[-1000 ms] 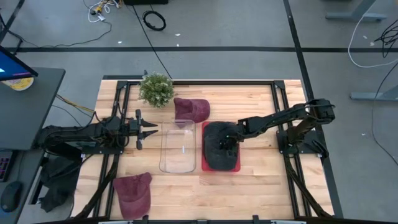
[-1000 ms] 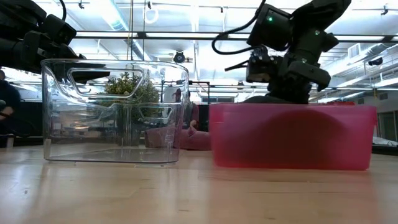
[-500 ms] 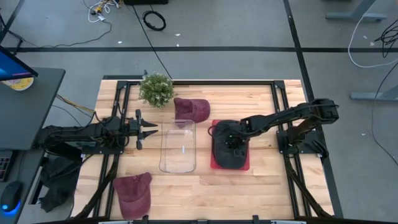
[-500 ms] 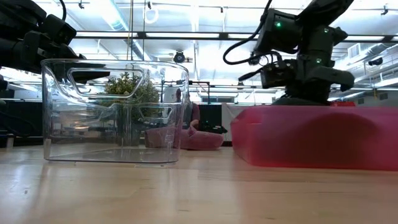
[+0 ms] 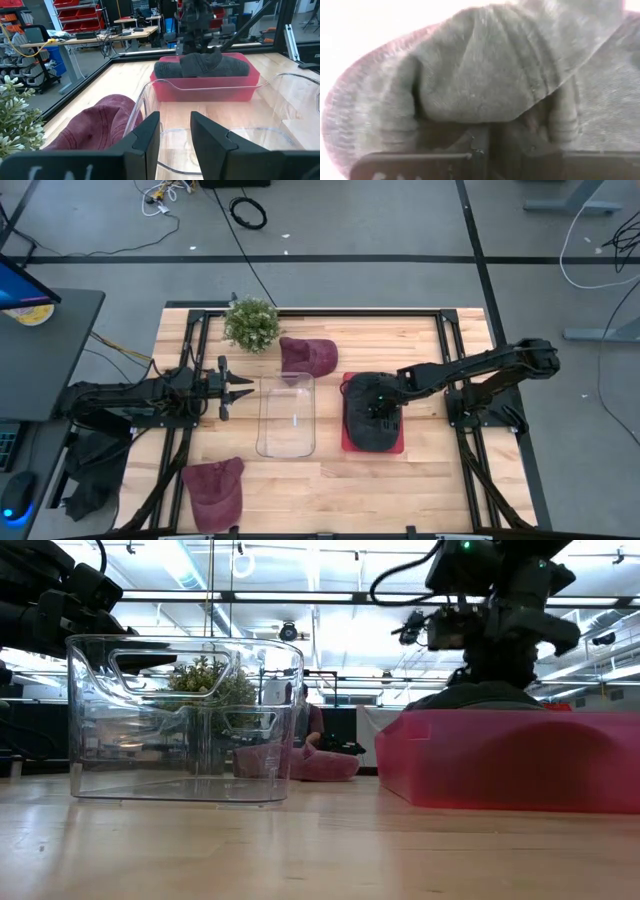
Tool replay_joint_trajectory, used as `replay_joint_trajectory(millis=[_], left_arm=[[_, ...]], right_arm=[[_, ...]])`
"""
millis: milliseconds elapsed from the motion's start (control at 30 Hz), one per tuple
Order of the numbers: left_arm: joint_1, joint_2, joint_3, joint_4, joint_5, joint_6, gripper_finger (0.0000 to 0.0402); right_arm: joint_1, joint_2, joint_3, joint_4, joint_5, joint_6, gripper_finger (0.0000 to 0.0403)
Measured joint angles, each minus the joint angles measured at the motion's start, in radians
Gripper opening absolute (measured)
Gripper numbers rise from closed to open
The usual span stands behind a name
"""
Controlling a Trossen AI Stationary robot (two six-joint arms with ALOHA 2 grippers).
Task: Pick & Place hat
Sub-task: Put the black cap into the red bin, then put the bottom red cap into the transparent bin
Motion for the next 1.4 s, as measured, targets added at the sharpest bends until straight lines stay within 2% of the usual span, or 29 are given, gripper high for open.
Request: replay_joint_trajectory(millis=[533, 867, 1133, 1300, 1400], left_arm=[[0.000, 0.000, 0.000, 0.000, 0.000, 0.000, 0.0115], [0.000, 0.000, 0.000, 0.000, 0.000, 0.000, 0.0115], [0.000, 0.000, 0.000, 0.000, 0.000, 0.000, 0.0115], [0.000, 0.000, 0.000, 0.000, 0.000, 0.000, 0.0115], [0.000, 0.000, 0.000, 0.000, 0.000, 0.000, 0.0115]], right_arm=[[0.000, -0.255, 0.002, 0.027, 0.002, 0.026, 0.0039], [0.000, -0.471, 0.004, 0.015, 0.005, 0.007, 0.0039], [0.022, -0.622, 0.003, 0.027, 0.124, -0.049, 0.0039], [0.083, -0.709, -0.058, 0.134, 0.115, -0.110, 0.0039], [0.107, -0.760, -0.089, 0.211, 0.162, -0.130, 0.0039]])
